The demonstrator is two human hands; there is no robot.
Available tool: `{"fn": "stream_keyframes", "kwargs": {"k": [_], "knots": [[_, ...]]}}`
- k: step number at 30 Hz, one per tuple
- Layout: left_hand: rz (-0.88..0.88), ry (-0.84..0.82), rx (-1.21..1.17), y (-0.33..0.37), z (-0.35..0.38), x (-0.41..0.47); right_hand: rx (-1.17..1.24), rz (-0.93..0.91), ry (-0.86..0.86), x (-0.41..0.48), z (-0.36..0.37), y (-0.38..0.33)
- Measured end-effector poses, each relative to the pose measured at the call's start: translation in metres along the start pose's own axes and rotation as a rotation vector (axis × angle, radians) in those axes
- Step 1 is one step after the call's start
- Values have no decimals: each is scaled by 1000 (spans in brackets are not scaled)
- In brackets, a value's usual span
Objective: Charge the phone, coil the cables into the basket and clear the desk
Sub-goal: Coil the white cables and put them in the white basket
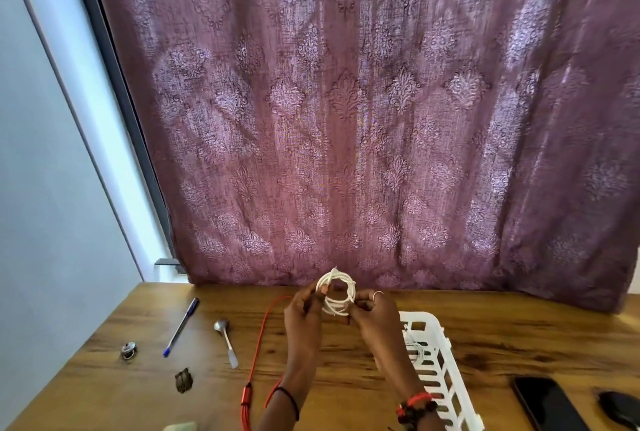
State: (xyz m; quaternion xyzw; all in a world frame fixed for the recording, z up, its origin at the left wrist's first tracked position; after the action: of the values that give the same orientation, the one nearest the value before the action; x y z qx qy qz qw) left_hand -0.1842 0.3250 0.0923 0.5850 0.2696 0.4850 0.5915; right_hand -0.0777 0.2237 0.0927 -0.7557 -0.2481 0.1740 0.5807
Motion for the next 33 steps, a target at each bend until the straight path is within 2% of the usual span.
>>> {"fn": "stream_keyframes", "kwargs": {"k": [7, 13, 20, 25, 31, 33], "knots": [[-46, -72, 27, -11, -2, -1, -190, -151, -162, -4, 2, -15], [-199, -163, -19, -29, 5, -6, -346, -179, -230, -2, -7, -14], [-242, -224, -28, -30, 7, -5, -271, -223, -234, -3, -16, -21], [-370, -287, -49, -32, 12, -6, -316, -211, -125, 4, -27, -19], [-499, -264, -125, -34, 10, -8, -411, -333, -153, 3, -24, -25], [-504, -328, -91, -30, 9, -10, -439, -341, -166, 3, -23, -25]]}}
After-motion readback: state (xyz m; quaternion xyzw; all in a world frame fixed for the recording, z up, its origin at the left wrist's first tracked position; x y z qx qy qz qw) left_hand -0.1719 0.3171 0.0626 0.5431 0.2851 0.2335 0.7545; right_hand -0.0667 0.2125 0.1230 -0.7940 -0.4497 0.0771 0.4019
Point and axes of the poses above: each hand's wrist, its own x-axis towards the middle knuckle, its own z-axis out of the palm, y = z × x, the point moved 7 cm from there along x, towards the middle knuckle, and after that the axes turned 1 degree about -x, right-handed, at the moved point
